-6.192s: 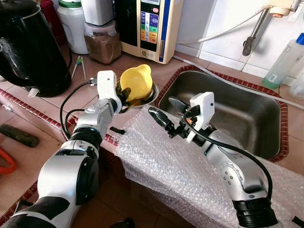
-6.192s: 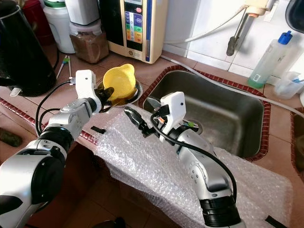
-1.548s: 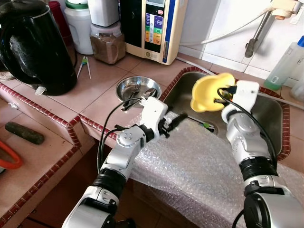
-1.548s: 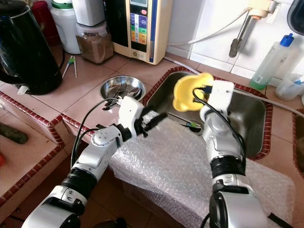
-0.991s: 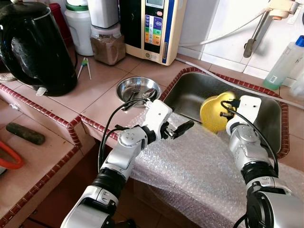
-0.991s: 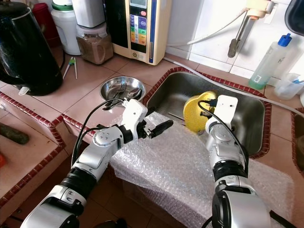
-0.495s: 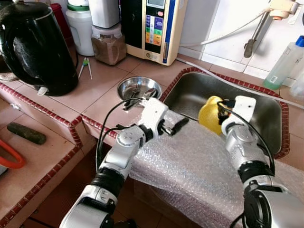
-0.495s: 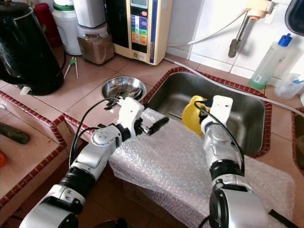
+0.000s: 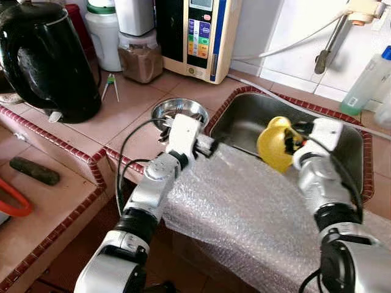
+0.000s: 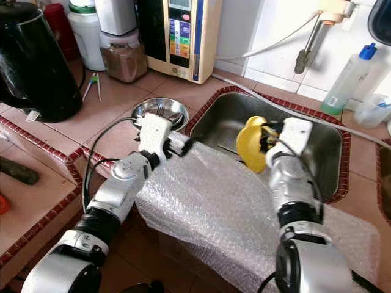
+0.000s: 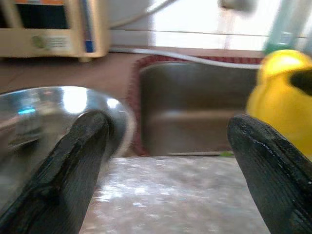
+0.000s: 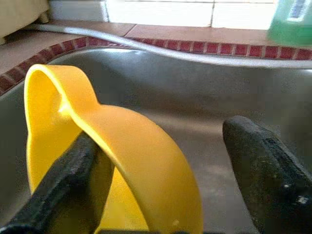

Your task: Kitchen organization

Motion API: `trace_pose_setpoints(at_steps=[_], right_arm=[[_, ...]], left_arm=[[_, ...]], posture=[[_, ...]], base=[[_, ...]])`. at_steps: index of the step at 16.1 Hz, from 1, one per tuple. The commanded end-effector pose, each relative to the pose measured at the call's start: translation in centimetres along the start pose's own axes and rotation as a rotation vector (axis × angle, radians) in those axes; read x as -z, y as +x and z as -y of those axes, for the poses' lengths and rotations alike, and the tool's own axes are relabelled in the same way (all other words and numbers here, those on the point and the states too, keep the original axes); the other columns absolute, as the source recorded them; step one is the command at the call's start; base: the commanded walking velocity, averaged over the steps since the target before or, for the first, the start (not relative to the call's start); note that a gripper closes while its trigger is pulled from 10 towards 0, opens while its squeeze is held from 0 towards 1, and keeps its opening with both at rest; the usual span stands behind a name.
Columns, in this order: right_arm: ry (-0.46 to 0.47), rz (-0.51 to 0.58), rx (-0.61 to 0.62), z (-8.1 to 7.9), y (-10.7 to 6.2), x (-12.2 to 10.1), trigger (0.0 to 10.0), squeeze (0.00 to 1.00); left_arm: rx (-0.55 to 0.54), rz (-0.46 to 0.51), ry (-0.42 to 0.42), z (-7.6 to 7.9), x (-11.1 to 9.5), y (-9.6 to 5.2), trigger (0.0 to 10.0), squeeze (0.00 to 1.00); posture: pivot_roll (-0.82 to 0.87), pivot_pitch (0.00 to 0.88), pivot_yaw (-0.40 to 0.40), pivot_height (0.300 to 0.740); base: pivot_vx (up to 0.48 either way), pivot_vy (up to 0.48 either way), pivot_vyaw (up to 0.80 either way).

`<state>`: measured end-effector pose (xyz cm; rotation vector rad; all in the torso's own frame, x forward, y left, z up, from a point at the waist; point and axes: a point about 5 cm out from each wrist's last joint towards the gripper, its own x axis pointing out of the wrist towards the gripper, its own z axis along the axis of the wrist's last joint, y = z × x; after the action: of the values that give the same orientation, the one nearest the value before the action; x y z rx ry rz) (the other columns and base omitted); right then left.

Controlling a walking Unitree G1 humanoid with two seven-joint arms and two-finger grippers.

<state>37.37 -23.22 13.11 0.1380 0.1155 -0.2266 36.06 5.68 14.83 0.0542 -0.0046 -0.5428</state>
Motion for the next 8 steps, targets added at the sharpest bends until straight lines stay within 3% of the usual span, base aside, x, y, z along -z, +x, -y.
trace_pose_setpoints(at_steps=[1, 4, 7, 8], right_arm=[[-0.01, 0.018, 0.0, 0.2, 0.4, -1.2, 10.0, 1.0], [-0.005, 0.013, 0.033, 1.3, 0.7, -2.3, 10.0, 1.0], [0.006, -0.046, -0.027, 0.3, 0.9, -2.4, 10.0, 1.0], [0.048, -0.141, -0.09, -0.7, 0.9, -1.4, 10.0, 1.0]], left_arm=[[-0.024, 0.015, 0.029, -0.3, -0.9, 0.4, 10.0, 1.0], [-0.079, -0.001, 0.053, -1.6, -1.4, 0.4, 10.0, 1.0], [-0.128, -0.018, 0.059, -3.3, -1.7, 0.2, 10.0, 1.0], [-0.134, -0.032, 0.046, -3.5, -1.7, 0.2, 10.0, 1.0]], posture=[[-0.11, 0.04, 0.029, 0.74], [-0.11, 0.052, 0.051, 0.74], [-0.1, 0.065, 0.084, 0.74], [-0.1, 0.067, 0.092, 0.74]], base=[[0.0, 0.0, 0.0], [0.0, 0.0, 0.0], [0.0, 0.0, 0.0], [0.0, 0.0, 0.0]])
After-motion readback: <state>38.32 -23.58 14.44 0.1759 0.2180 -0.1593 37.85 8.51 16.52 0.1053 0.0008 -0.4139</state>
